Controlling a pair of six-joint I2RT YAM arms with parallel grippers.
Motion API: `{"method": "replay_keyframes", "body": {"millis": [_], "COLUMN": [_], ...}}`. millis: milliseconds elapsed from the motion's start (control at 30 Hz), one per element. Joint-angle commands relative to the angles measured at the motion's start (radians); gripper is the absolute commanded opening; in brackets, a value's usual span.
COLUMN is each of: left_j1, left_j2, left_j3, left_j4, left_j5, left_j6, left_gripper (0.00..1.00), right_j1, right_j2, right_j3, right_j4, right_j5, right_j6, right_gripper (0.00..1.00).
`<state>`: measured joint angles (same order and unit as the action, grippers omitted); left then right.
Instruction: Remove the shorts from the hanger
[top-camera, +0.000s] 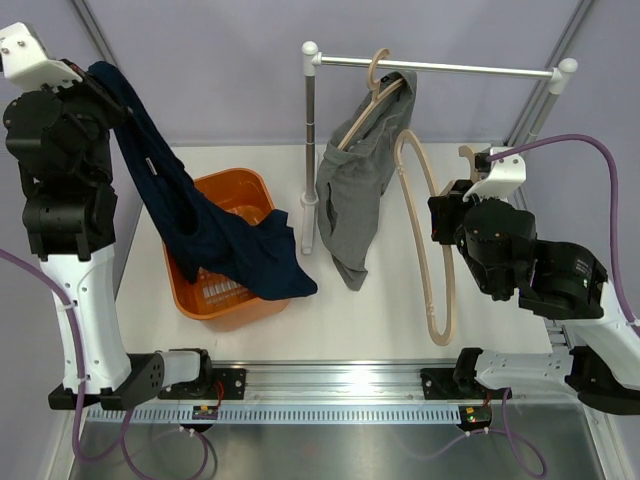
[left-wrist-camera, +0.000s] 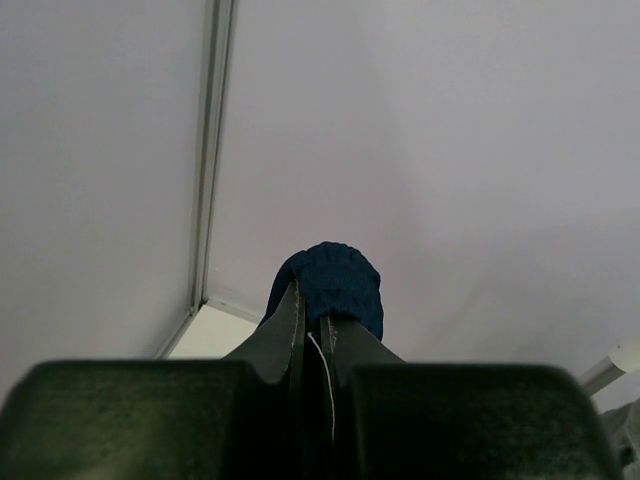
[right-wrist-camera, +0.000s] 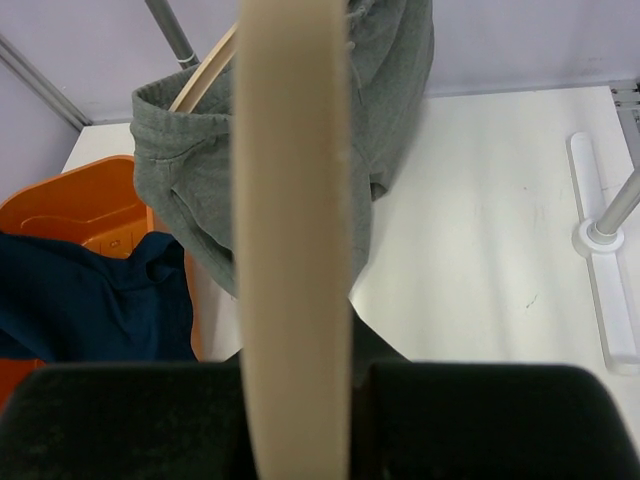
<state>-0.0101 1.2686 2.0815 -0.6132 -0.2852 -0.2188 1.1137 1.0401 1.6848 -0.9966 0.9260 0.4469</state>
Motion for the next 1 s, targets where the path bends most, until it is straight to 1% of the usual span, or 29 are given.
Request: {"method": "replay_keyframes", "body": {"millis": [0,33,100,133,167,233,267,333,367,400,467,500,567,600,633,667,733,767,800,867,967], "left_j1": [0.009,0.031,0.038,0.038,0.038,0.038,0.038,0.038,0.038,0.038,0.038,0.036,0.033,0.029,0.027,0.016,0.000,-0.016,-0.021,-0.033,-0.054], "left_j2": [0.020,0.025,0.031,0.032,0.031,0.015,0.006,-0.027,-0.040,-0.066,-0.086,-0.095,-0.109,-0.113,-0.117,-0.118,-0.124,-0.127,-0.130,-0.152,-0.202], "left_j3": [-0.020,-0.043,-0.078,-0.128,-0.158,-0.231,-0.323,-0.423,-0.525,-0.579,-0.679,-0.772,-0.839,-0.897,-0.917,-0.935,-0.969,-0.977,-0.979,-0.983,-0.977], "left_j4": [0.055,0.052,0.047,0.049,0.052,0.062,0.085,0.107,0.124,0.141,0.174,0.193,0.194,0.201,0.204,0.196,0.194,0.187,0.178,0.158,0.129], "left_j5": [0.078,0.087,0.112,0.115,0.115,0.135,0.150,0.156,0.158,0.168,0.195,0.219,0.215,0.222,0.225,0.222,0.222,0.218,0.213,0.213,0.221], "left_j6": [-0.059,-0.082,-0.103,-0.126,-0.140,-0.197,-0.217,-0.287,-0.312,-0.333,-0.390,-0.407,-0.445,-0.452,-0.461,-0.462,-0.452,-0.447,-0.444,-0.429,-0.399], "left_gripper": [0.00,0.00,0.00,0.00,0.00,0.04,0.04,0.08,0.10,0.11,0.11,0.11,0.16,0.20,0.24,0.36,0.50,0.64,0.74,0.99,0.99], "right_j1": [0.006,0.008,0.006,-0.006,-0.017,-0.049,-0.089,-0.132,-0.182,-0.208,-0.261,-0.297,-0.322,-0.334,-0.362,-0.376,-0.420,-0.434,-0.446,-0.479,-0.538], "right_j2": [0.011,0.015,0.023,0.026,0.035,0.041,0.047,0.047,0.044,0.043,0.034,0.031,0.023,0.020,0.018,0.012,0.009,0.011,0.011,0.011,0.003], "right_j3": [0.042,0.049,0.059,0.061,0.062,0.059,0.055,0.033,0.024,0.004,-0.014,-0.029,-0.040,-0.048,-0.053,-0.057,-0.080,-0.088,-0.100,-0.114,-0.137], "right_j4": [-0.016,-0.029,-0.030,-0.019,-0.016,-0.001,0.006,0.018,0.024,0.033,0.042,0.046,0.055,0.058,0.064,0.068,0.090,0.095,0.104,0.113,0.148], "right_j5": [0.068,0.079,0.100,0.099,0.093,0.047,0.028,-0.019,-0.035,-0.073,-0.111,-0.140,-0.165,-0.185,-0.197,-0.210,-0.262,-0.277,-0.314,-0.354,-0.423], "right_j6": [-0.011,-0.011,-0.027,-0.034,-0.048,-0.057,-0.063,-0.063,-0.063,-0.063,-0.062,-0.063,-0.074,-0.079,-0.082,-0.089,-0.102,-0.103,-0.106,-0.125,-0.154], "right_gripper": [0.00,0.00,0.00,0.00,0.00,0.00,0.00,0.00,0.00,0.00,0.00,0.00,0.00,0.00,0.00,0.00,0.00,0.00,0.00,0.00,0.00]}}
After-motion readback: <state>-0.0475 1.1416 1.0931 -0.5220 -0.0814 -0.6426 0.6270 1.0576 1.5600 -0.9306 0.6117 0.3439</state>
